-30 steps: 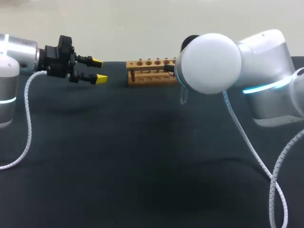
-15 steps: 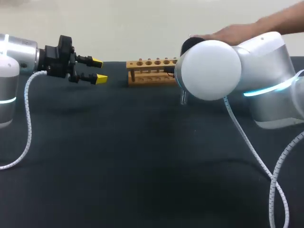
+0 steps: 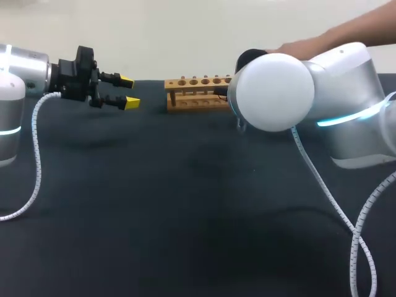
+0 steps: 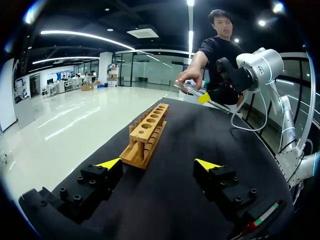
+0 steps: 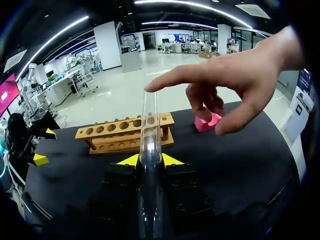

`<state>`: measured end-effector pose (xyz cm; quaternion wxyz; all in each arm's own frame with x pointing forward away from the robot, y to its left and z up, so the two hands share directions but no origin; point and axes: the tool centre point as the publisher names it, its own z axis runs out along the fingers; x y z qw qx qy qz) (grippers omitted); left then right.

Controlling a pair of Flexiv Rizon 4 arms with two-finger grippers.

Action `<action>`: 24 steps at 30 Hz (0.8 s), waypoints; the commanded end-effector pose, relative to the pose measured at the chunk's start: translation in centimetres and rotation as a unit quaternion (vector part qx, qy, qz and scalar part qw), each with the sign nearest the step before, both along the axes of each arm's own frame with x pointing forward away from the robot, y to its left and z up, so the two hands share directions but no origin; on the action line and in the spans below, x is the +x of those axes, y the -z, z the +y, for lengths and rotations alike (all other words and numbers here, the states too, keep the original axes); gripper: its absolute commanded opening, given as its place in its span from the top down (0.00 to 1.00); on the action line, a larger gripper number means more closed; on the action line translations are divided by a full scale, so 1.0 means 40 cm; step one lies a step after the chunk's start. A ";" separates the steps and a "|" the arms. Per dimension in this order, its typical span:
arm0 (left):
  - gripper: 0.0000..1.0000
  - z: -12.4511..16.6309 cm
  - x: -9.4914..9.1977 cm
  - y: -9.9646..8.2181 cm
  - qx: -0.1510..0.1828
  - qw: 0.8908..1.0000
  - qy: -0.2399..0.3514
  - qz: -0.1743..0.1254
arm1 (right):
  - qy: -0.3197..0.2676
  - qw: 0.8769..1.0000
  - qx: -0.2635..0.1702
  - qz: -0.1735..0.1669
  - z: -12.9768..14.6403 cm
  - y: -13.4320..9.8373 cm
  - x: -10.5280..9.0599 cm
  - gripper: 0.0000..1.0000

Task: Grasp the test tube, adjust it, and insert it.

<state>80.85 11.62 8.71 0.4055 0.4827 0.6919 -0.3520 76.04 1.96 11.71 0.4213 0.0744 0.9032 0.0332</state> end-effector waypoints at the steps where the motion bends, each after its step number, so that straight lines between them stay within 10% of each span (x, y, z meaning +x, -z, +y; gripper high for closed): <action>1: 0.00 0.001 0.001 0.003 -0.002 1.000 0.001 -0.002 | 0.000 1.000 0.001 -0.003 -0.001 0.000 -0.003 1.00; 24: 0.00 0.001 0.001 0.003 -0.002 1.000 0.001 -0.002 | -0.042 0.999 -0.026 0.013 0.046 0.068 0.085 1.00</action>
